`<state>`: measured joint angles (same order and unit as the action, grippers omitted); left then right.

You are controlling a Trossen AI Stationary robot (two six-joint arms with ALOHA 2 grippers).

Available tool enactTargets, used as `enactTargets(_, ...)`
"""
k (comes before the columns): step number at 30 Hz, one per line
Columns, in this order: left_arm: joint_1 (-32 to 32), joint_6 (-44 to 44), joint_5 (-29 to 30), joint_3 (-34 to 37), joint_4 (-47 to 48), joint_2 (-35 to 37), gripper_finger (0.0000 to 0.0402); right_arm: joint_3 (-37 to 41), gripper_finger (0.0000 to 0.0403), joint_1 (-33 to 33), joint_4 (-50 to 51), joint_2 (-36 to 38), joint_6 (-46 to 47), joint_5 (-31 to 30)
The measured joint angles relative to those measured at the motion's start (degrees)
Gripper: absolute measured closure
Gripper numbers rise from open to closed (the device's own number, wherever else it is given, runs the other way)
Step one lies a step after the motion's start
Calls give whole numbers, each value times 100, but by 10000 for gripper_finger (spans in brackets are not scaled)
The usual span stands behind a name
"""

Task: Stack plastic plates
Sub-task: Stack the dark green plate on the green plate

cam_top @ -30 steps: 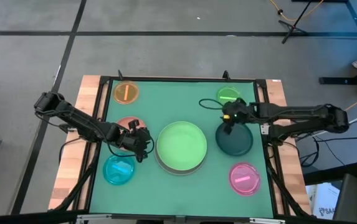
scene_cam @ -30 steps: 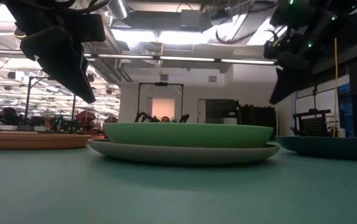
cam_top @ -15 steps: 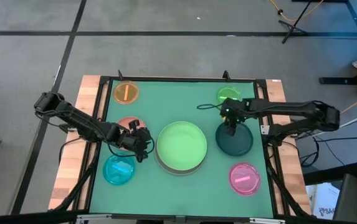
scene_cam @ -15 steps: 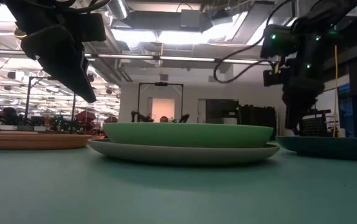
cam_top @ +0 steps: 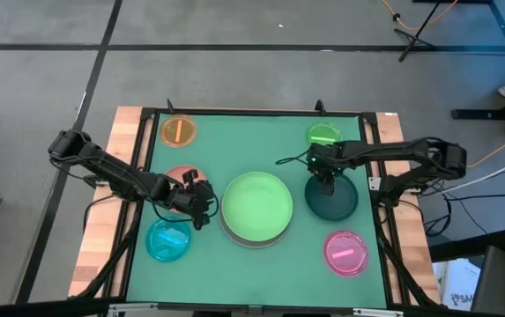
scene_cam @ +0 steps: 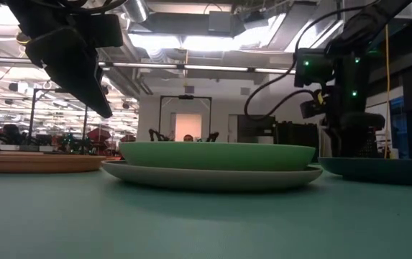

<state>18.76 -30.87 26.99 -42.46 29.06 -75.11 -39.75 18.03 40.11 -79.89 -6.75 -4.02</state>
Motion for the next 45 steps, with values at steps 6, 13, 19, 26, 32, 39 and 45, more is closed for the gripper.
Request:
enactTargets(6, 0, 0, -73, 0, -1, 0, 262, 2, 286, 0, -10, -29, -317, -8)
enactTargets(13, 0, 4, -73, 0, 0, 0, 262, 2, 378, 0, -9, -21, -552, 44)
enactTargets(19, 0, 4, -73, 0, -2, 0, 262, -2, 391, 0, -12, -11, -572, 42)
enactTargets(26, 0, 4, -88, 2, -2, 0, 262, -4, 399, 0, 28, -14, -657, 17)
enactTargets(32, 0, 2, -243, 2, 0, 0, 262, 2, 401, 0, 211, 119, -701, 60)
enactTargets(39, 0, 4, -248, 2, -2, 0, 262, -98, 402, 0, 533, 526, -716, 53)
enactTargets(45, 0, 125, -248, 2, -9, 0, 262, -483, 403, 2, 993, 677, -720, -261)
